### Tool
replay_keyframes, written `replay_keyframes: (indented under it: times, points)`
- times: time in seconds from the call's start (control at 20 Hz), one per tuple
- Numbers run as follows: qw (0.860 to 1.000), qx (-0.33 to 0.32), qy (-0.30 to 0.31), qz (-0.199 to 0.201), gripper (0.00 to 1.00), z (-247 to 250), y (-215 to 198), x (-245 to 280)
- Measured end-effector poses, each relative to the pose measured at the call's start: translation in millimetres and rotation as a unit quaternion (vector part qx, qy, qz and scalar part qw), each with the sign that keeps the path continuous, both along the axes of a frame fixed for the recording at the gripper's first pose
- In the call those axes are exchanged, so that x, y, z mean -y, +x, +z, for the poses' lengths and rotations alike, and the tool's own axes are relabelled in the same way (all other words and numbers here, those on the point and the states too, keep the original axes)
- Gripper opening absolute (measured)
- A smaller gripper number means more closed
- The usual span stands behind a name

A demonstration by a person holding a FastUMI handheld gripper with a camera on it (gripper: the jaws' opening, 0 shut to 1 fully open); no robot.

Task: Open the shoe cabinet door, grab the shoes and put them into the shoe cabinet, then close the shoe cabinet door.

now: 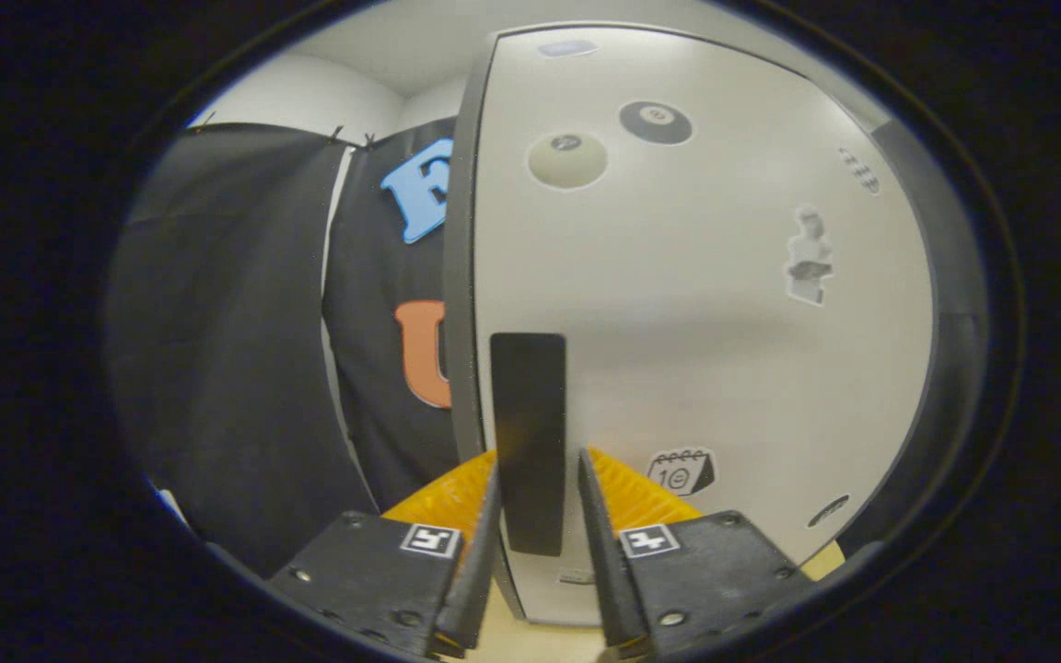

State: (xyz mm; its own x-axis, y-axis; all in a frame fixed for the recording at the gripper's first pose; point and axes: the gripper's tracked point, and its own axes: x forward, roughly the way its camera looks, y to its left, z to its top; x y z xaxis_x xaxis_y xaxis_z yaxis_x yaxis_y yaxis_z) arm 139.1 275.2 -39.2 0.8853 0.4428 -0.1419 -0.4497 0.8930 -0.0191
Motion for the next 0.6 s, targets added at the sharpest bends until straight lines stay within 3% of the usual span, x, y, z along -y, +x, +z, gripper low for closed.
replay_keyframes:
  times: [0.05, 0.2, 0.6]
  points:
    - [1.000, -0.004, -0.004, -0.004, 0.35, -2, -2, 2]
    - [1.000, -0.006, 0.001, 0.006, 0.28, -2, -8, 4]
    - [0.997, -0.001, 0.009, 0.082, 0.28, 4, -68, 32]
